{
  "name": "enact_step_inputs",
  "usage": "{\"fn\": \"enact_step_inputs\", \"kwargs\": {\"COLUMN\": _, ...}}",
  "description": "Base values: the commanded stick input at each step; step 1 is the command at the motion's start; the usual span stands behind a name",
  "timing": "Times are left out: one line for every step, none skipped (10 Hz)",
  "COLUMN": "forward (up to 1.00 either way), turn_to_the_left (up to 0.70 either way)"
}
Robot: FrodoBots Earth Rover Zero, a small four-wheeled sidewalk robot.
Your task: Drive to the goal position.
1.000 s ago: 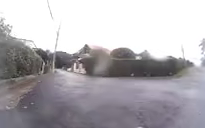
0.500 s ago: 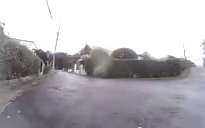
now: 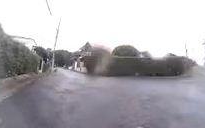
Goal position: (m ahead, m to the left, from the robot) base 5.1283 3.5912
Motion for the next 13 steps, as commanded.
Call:
{"fn": "enact_step_inputs", "kwargs": {"forward": 0.70, "turn_to_the_left": 0.19}}
{"fn": "enact_step_inputs", "kwargs": {"forward": 0.70, "turn_to_the_left": 0.34}}
{"fn": "enact_step_inputs", "kwargs": {"forward": 0.70, "turn_to_the_left": 0.35}}
{"fn": "enact_step_inputs", "kwargs": {"forward": 0.70, "turn_to_the_left": 0.35}}
{"fn": "enact_step_inputs", "kwargs": {"forward": 0.70, "turn_to_the_left": 0.25}}
{"fn": "enact_step_inputs", "kwargs": {"forward": 0.70, "turn_to_the_left": 0.08}}
{"fn": "enact_step_inputs", "kwargs": {"forward": 0.70, "turn_to_the_left": 0.00}}
{"fn": "enact_step_inputs", "kwargs": {"forward": 0.70, "turn_to_the_left": 0.00}}
{"fn": "enact_step_inputs", "kwargs": {"forward": 0.70, "turn_to_the_left": 0.00}}
{"fn": "enact_step_inputs", "kwargs": {"forward": 0.70, "turn_to_the_left": 0.00}}
{"fn": "enact_step_inputs", "kwargs": {"forward": 0.70, "turn_to_the_left": 0.00}}
{"fn": "enact_step_inputs", "kwargs": {"forward": 0.70, "turn_to_the_left": 0.00}}
{"fn": "enact_step_inputs", "kwargs": {"forward": 0.70, "turn_to_the_left": 0.00}}
